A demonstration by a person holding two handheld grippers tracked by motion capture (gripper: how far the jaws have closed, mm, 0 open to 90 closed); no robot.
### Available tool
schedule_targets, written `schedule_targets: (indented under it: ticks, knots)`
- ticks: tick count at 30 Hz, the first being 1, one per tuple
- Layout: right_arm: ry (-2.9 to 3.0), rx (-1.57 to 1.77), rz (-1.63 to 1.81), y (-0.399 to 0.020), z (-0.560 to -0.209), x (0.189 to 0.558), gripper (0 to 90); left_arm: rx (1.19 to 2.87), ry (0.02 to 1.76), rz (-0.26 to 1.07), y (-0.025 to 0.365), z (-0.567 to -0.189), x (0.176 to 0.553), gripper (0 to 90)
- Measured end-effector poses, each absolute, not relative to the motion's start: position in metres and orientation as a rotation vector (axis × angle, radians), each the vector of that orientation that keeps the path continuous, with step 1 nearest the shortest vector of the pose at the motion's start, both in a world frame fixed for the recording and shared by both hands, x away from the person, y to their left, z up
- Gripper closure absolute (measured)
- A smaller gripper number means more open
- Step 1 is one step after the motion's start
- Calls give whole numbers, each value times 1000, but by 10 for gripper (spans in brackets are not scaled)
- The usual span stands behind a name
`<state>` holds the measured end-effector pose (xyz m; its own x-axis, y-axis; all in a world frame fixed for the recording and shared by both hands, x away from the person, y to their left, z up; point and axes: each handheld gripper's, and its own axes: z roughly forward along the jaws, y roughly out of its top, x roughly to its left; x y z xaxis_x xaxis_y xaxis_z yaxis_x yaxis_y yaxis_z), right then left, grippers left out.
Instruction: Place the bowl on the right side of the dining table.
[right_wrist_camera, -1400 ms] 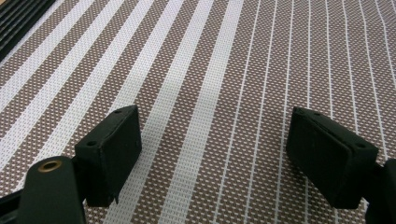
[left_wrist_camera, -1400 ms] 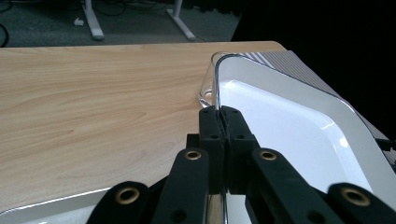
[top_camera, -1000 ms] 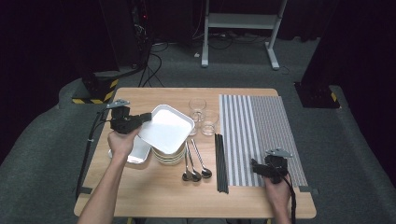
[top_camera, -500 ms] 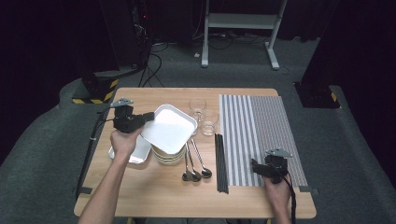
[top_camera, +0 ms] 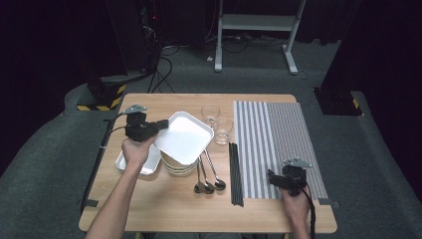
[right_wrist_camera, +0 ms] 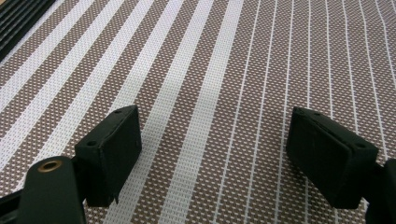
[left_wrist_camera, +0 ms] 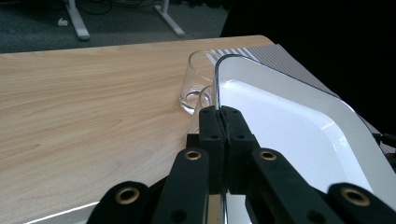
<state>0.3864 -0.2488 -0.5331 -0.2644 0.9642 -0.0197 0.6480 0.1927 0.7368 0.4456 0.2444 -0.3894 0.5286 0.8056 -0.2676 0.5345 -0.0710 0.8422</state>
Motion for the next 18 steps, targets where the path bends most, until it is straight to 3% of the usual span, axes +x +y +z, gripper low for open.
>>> schedule_targets:
  ticks: [18]
  knots:
    - [1987,1501,857,-249,-533,387,181,1759,1092,317,226,-387,450,882]
